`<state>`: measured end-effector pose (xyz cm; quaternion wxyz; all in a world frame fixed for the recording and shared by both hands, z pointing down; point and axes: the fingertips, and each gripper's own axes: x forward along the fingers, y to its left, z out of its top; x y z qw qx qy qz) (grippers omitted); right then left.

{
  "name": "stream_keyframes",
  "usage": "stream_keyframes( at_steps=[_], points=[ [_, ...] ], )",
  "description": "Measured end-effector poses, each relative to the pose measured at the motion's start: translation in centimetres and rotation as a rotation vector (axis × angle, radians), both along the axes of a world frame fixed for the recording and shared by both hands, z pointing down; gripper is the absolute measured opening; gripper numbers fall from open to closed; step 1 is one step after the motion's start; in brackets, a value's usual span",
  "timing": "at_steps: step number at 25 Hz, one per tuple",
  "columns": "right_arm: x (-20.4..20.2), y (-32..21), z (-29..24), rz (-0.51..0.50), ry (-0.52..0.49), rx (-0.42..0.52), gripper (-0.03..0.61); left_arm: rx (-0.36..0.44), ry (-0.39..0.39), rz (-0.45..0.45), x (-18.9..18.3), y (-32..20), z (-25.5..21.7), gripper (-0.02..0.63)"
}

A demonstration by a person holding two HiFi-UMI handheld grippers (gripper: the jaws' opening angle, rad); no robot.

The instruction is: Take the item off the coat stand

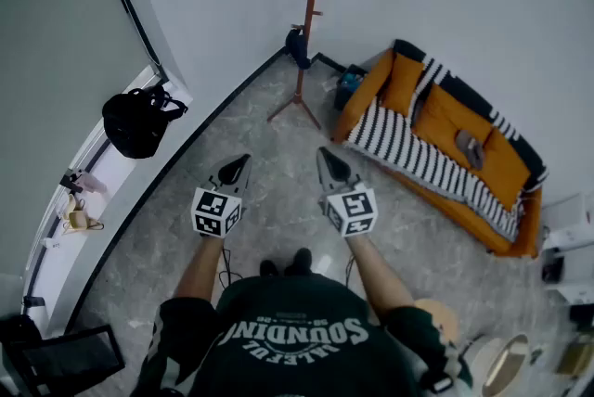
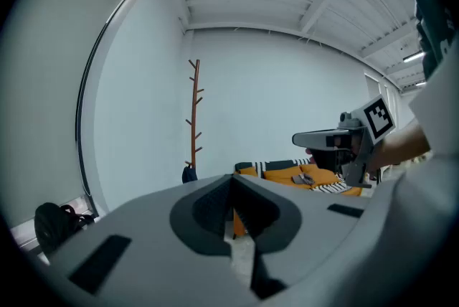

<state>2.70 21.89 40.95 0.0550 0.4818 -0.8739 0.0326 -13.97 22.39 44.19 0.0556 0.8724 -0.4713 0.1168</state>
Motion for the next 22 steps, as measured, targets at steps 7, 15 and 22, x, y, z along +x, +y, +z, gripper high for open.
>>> stream_keyframes(
  at_steps=[7, 15, 22],
  points=[
    [0.4, -0.8, 0.3, 0.02, 0.02, 0.005, -0.002, 0.006, -0.004, 0.007, 0.7, -0.3, 0.0, 0.0],
    [1.4, -1.5, 1.2, 0.03, 0.0, -0.02, -0.002, -0.002, 0.005, 0.0, 1.1, -0.9, 0.4, 0.0],
    [3.0, -2.6, 1.5, 0.032, -0.003, -0.014, -0.002, 0.001, 0.024, -0.013, 2.3, -1.9, 0.7, 0.0]
  ],
)
